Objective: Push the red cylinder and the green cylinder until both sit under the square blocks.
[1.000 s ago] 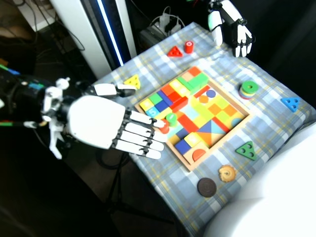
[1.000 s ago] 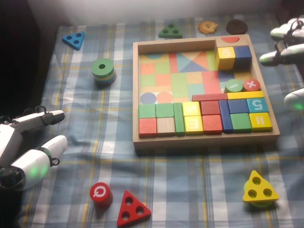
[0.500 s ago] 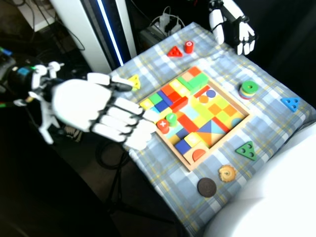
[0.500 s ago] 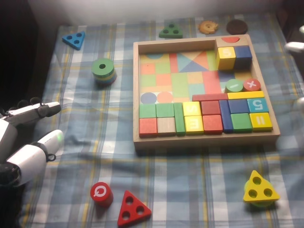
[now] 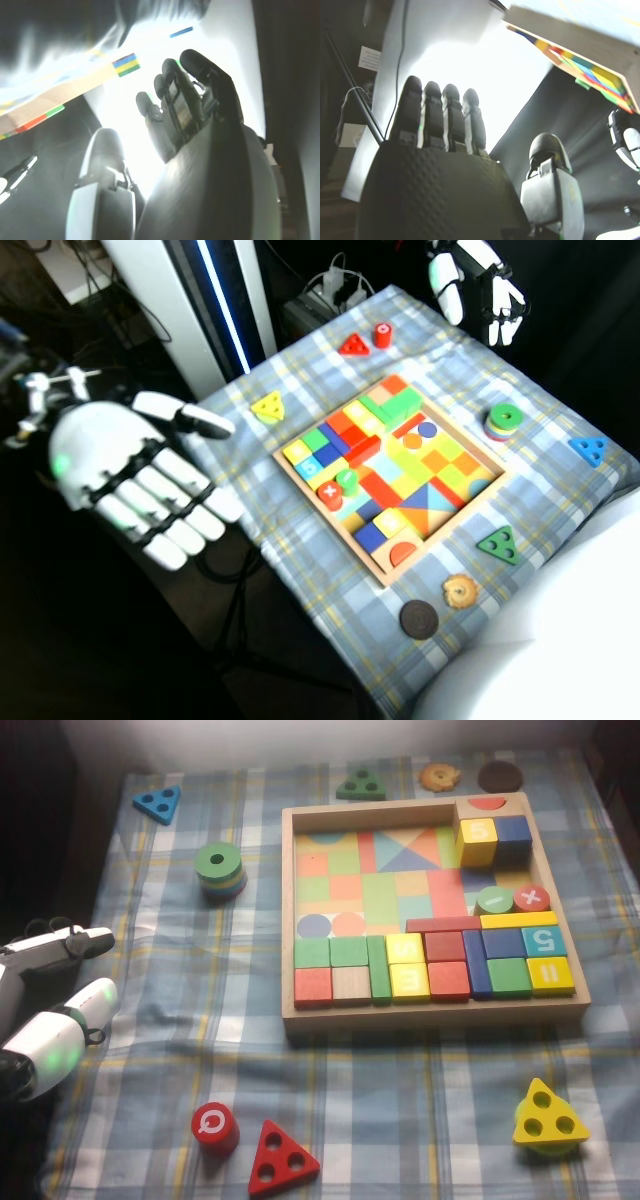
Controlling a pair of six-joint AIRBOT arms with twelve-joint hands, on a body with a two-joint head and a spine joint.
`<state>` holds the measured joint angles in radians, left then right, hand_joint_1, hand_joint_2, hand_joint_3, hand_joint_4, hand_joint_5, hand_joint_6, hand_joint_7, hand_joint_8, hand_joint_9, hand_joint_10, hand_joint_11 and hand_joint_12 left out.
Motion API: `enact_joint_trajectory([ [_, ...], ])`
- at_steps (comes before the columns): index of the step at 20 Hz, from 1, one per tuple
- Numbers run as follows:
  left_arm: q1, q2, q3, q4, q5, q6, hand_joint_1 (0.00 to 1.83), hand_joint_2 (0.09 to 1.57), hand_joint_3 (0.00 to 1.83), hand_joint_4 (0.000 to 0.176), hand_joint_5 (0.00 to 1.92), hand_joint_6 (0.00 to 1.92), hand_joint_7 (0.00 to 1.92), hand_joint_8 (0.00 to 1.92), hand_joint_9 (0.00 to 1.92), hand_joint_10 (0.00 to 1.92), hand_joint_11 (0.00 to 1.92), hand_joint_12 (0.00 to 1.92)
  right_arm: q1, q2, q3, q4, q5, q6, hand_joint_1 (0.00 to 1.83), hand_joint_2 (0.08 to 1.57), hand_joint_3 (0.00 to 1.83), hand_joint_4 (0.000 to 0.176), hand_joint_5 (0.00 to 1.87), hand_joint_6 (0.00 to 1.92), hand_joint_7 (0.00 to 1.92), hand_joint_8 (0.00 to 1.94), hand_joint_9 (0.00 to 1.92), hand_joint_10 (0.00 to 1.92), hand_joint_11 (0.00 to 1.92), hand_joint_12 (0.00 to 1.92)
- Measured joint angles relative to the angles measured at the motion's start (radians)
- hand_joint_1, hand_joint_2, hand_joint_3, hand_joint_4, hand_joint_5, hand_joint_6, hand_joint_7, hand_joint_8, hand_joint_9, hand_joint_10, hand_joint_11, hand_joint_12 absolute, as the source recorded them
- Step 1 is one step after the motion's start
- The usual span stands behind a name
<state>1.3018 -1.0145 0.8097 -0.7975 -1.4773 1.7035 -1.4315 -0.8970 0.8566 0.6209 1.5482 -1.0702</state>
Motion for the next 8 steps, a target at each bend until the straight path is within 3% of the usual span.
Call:
enact_joint_trajectory([
  [1, 0.000, -0.005, -0.003, 0.003, -0.005, 0.000, 0.59, 1.34, 0.00, 0.041, 0.62, 0.01, 0.47, 0.01, 0.44, 0.01, 0.00, 0.67, -0.005, -0.015, 0.000, 0.021, 0.021, 0.016, 0.00, 1.15, 0.01, 0.069, 0.28, 0.01, 0.22, 0.02, 0.11, 0.01, 0.07, 0.03],
  [2, 0.000, -0.006, -0.006, 0.006, -0.007, 0.000, 0.57, 1.34, 0.00, 0.048, 0.62, 0.01, 0.48, 0.01, 0.44, 0.01, 0.00, 0.66, -0.008, -0.023, 0.000, 0.035, 0.032, 0.027, 0.00, 1.17, 0.01, 0.068, 0.28, 0.00, 0.25, 0.01, 0.16, 0.01, 0.13, 0.05],
  [3, 0.000, -0.011, -0.007, 0.022, -0.011, 0.000, 0.53, 1.35, 0.00, 0.054, 0.61, 0.00, 0.46, 0.00, 0.42, 0.00, 0.00, 0.61, -0.013, -0.035, 0.000, 0.050, 0.049, 0.047, 0.00, 1.22, 0.01, 0.035, 0.29, 0.00, 0.29, 0.00, 0.28, 0.02, 0.31, 0.10],
  [6, 0.000, -0.013, -0.010, 0.034, -0.014, 0.000, 0.59, 1.33, 0.00, 0.063, 0.60, 0.00, 0.47, 0.00, 0.45, 0.01, 0.00, 0.66, -0.018, -0.057, -0.002, 0.089, 0.080, 0.053, 0.05, 1.32, 0.00, 0.012, 0.35, 0.00, 0.37, 0.00, 0.47, 0.00, 0.51, 0.05],
  [7, 0.001, -0.013, -0.006, 0.027, -0.014, 0.000, 0.60, 1.32, 0.00, 0.063, 0.61, 0.00, 0.47, 0.00, 0.45, 0.01, 0.00, 0.69, -0.018, -0.063, -0.002, 0.100, 0.081, 0.053, 0.07, 1.31, 0.00, 0.013, 0.38, 0.01, 0.39, 0.00, 0.46, 0.00, 0.50, 0.04],
  [8, 0.001, -0.013, -0.005, 0.019, -0.016, 0.000, 0.59, 1.32, 0.00, 0.066, 0.60, 0.00, 0.47, 0.00, 0.44, 0.00, 0.00, 0.69, -0.018, -0.072, -0.002, 0.106, 0.083, 0.056, 0.08, 1.30, 0.00, 0.028, 0.40, 0.01, 0.40, 0.01, 0.45, 0.00, 0.50, 0.03],
])
